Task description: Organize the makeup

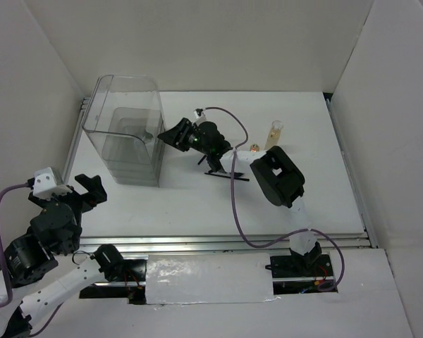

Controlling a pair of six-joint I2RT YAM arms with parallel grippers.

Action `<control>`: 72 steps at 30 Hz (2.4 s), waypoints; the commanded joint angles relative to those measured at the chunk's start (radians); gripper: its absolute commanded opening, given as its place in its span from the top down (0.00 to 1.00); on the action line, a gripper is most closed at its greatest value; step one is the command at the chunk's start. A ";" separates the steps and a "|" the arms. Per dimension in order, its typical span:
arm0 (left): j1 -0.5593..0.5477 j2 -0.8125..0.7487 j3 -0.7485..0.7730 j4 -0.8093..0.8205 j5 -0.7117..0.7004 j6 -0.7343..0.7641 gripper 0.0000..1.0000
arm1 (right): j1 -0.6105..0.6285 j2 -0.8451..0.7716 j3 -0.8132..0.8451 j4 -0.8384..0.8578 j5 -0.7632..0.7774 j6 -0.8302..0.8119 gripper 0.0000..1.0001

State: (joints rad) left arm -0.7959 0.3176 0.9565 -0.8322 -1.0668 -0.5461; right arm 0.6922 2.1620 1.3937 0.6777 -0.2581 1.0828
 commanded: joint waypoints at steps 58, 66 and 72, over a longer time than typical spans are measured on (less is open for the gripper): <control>-0.006 0.166 0.126 0.060 0.136 0.075 0.01 | -0.006 -0.255 0.123 0.043 -0.164 -0.118 1.00; -0.006 0.192 0.258 0.154 0.211 0.112 0.01 | -0.005 -0.272 0.180 -0.032 -0.164 -0.146 1.00; -0.006 0.265 0.303 0.174 0.229 0.103 0.02 | -0.006 -0.281 0.212 -0.063 -0.164 -0.158 1.00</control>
State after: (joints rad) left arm -0.7975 0.5339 1.2427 -0.7124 -0.8642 -0.4492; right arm 0.6697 1.9686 1.5261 0.5613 -0.3763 0.9813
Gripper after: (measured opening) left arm 0.988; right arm 0.127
